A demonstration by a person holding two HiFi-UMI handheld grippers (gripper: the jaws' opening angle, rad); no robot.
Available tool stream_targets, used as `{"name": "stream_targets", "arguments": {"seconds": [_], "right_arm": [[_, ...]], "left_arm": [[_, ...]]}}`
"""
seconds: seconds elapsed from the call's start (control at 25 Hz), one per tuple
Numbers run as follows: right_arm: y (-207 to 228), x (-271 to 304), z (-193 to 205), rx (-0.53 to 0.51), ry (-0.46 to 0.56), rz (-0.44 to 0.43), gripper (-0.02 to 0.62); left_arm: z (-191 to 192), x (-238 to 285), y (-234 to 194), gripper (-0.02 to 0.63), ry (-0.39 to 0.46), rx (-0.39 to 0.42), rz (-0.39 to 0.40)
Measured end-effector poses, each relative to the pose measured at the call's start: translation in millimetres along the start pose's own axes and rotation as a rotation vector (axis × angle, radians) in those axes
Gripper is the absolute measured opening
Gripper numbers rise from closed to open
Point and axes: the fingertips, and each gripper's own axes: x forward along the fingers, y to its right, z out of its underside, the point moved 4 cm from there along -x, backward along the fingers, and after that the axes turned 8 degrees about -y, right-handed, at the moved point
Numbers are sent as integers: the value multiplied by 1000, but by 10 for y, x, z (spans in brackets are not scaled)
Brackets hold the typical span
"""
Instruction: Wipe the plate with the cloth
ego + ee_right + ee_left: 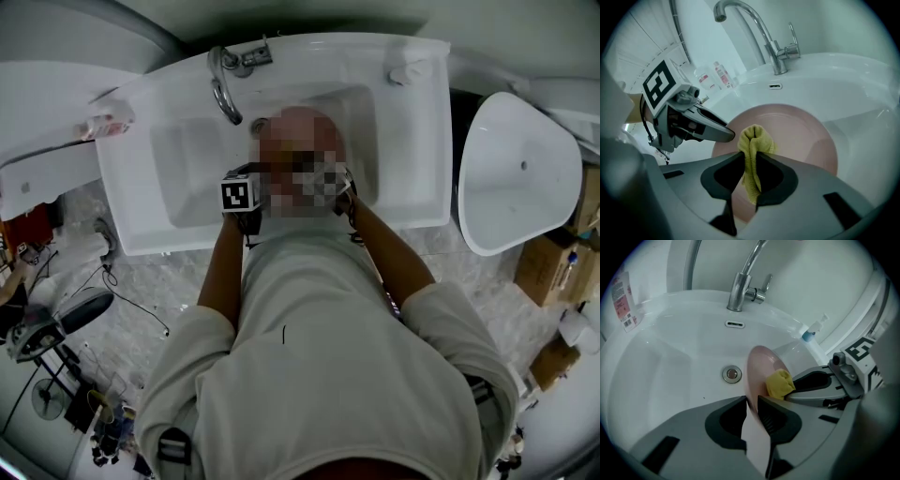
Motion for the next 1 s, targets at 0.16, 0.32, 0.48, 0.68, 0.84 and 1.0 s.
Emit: {"name": "stream_targets", "arguments": {"seconds": [0.16,0.32,0.48,0.68,0.84,1.0], "right_arm": [[47,-78,94,46,-7,41,75],[87,-201,180,83,-15,96,75],[123,-299,254,129,-16,145,75],[159,-396,315,169,-20,194,75],[176,-436,353,196,-25,226,75],[179,-474,380,226,-22,252,75]], "left_arm": [[0,172,6,89,-23,8,27],[-43,338,2,87,-44,32,51],[-125,479,-66,84,-52,63,53],[-178,595,-153,84,-48,77,71],[-113,718,-248,84,-81,74,95],[-73,776,-323,86,-107,63,135]]}}
